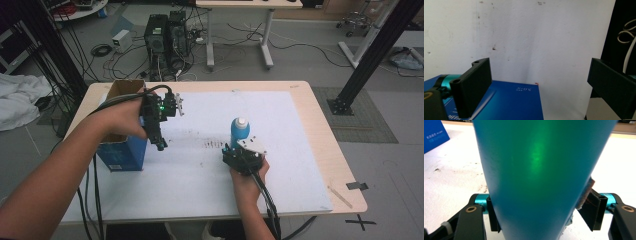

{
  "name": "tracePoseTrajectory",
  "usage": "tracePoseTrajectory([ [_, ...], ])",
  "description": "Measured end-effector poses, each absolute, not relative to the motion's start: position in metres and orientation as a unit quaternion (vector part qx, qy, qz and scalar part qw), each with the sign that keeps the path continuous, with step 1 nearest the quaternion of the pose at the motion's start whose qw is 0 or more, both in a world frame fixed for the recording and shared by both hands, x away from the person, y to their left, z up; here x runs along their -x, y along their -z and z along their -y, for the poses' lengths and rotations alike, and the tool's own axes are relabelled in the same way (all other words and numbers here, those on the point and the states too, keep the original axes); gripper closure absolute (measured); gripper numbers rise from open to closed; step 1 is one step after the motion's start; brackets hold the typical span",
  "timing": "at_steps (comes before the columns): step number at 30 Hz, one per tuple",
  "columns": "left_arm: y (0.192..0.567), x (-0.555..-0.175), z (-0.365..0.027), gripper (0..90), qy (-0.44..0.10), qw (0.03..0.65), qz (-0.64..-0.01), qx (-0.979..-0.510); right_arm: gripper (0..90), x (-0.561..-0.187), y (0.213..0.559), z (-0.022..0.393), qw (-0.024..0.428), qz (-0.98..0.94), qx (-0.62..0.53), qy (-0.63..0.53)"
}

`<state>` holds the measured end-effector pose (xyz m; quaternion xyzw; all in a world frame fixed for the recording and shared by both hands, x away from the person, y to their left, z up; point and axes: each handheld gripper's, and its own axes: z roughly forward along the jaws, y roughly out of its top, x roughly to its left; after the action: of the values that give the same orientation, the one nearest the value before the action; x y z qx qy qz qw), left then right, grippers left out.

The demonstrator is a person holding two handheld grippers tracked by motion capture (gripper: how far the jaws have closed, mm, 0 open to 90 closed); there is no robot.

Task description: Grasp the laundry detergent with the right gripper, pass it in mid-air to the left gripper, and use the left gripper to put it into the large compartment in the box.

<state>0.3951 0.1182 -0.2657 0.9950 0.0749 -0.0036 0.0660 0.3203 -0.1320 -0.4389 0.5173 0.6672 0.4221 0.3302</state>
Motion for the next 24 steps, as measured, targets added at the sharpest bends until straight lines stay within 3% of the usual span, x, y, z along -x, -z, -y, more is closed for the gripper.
tracePoseTrajectory([
  [16,0.266,-0.394,-0.121,5.6,0.003,0.069,-0.075,-0.995,33.0,-0.319,0.441,0.126,0.35,-0.652,-0.529,-0.416],
  [24,0.266,-0.394,-0.125,5.6,0.002,0.073,-0.077,-0.994,35.7,-0.316,0.442,0.119,0.381,-0.637,-0.532,-0.407],
])
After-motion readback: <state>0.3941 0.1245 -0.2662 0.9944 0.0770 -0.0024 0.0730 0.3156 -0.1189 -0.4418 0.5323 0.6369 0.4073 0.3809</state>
